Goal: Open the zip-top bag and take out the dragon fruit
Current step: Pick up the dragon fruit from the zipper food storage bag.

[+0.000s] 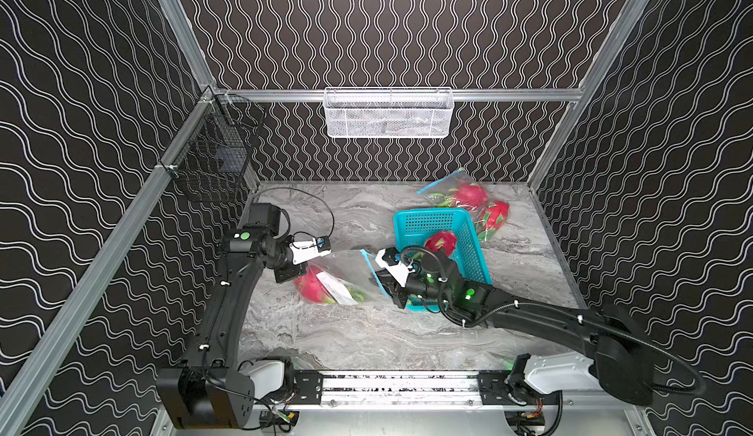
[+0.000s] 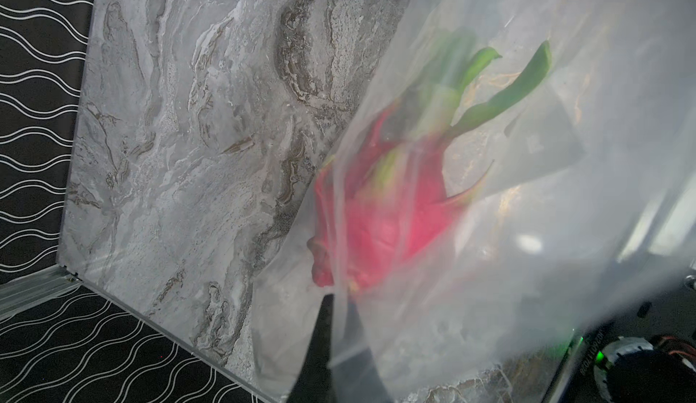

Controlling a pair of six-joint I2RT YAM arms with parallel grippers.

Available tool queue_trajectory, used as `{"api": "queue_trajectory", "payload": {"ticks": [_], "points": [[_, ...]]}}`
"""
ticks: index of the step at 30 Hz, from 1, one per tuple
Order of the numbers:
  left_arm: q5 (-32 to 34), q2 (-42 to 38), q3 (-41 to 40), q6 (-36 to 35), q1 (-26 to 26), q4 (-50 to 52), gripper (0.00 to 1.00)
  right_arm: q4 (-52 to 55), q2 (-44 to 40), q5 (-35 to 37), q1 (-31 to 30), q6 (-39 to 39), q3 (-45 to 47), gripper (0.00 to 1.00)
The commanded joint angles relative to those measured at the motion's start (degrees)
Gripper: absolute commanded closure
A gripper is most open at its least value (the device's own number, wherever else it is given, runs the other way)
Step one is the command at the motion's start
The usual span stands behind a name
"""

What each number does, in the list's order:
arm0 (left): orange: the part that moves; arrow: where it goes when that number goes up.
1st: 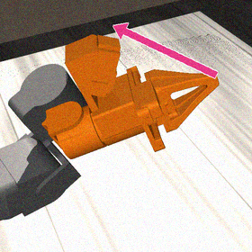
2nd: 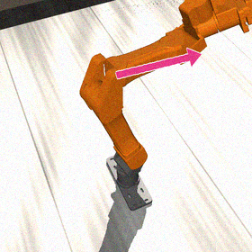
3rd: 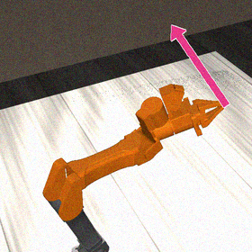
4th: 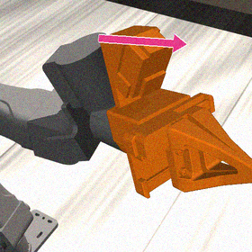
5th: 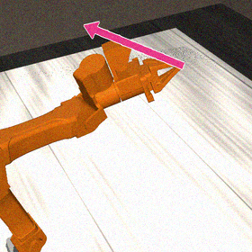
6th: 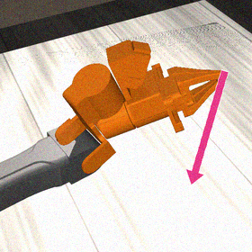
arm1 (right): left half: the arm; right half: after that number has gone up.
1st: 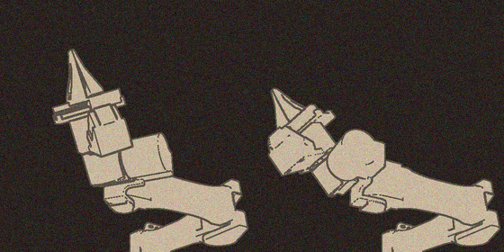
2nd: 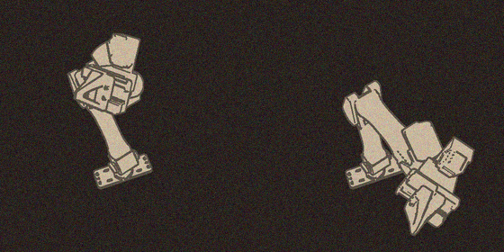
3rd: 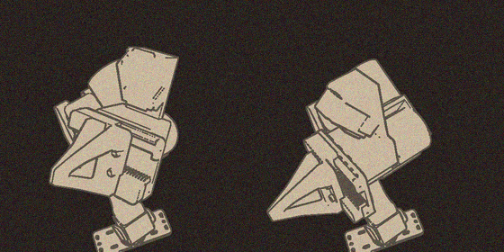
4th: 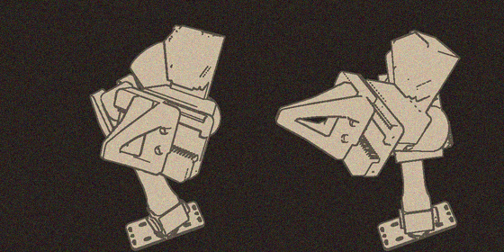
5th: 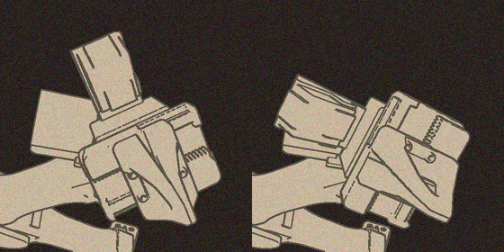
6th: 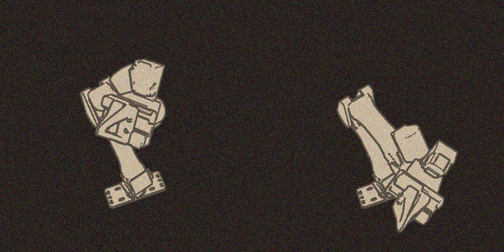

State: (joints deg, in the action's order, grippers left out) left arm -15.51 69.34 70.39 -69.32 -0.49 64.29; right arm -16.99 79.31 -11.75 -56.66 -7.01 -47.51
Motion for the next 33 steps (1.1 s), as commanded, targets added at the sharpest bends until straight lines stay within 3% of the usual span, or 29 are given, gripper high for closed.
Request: {"api": "queue_trajectory", "payload": {"ticks": [1, 3, 9, 15, 20, 23, 24, 25, 26, 28, 31, 33], "points": [[-1.39, 0.00, 0.84, 0.02, -0.08, 0.79, 1.00, -0.84, 2.81, -1.23, -0.03, -4.20, -1.31, 0.64], [-1.50, 0.10, 0.98, -0.02, -0.05, 1.00, 1.00, -1.43, 4.76, -2.01, -0.09, -5.26, -1.79, 0.54], [-1.63, 0.53, 1.42, -0.20, -0.40, 1.62, 1.00, -5.83, 11.46, -3.51, -0.16, -5.74, -0.77, 0.39], [-0.68, 0.77, 0.50, -1.07, -0.67, 1.72, 1.00, -18.72, 13.31, -3.49, -0.64, -0.69, 5.82, 0.43], [-0.79, 1.44, 0.46, -0.74, -0.84, 1.80, 1.00, -29.21, 15.09, 1.24, -0.99, 1.38, 10.84, 0.50], [-0.58, 1.41, -0.05, -0.10, -0.91, 0.81, 0.99, -28.34, 18.53, -0.30, -1.12, 1.21, 8.25, 0.51], [-0.42, 1.48, -0.16, 0.48, -0.93, 0.22, 0.90, -27.58, 19.78, -0.56, -1.21, 0.99, 7.01, 0.50], [-0.63, 1.56, -0.25, 1.34, -0.96, -0.25, 0.76, -27.05, 21.29, -0.56, -1.34, 0.74, 5.82, 0.50], [-0.60, 1.80, -0.38, 2.20, -0.76, -0.61, 0.54, -27.08, 22.87, -0.49, -1.43, 0.59, 5.04, 0.50], [0.31, 2.21, -0.49, 2.46, 0.15, -0.94, 0.30, -27.79, 25.15, -0.43, -1.43, 0.52, 4.32, 0.50], [-2.61, 4.06, 1.23, -1.36, 7.28, 1.21, 0.12, -28.47, 27.71, -0.46, -1.45, 0.72, 3.85, 0.50], [-4.90, 6.56, 4.39, -4.39, 12.32, 5.08, 0.08, -28.36, 28.79, -0.79, -1.43, 1.13, 3.28, 0.50]]}}
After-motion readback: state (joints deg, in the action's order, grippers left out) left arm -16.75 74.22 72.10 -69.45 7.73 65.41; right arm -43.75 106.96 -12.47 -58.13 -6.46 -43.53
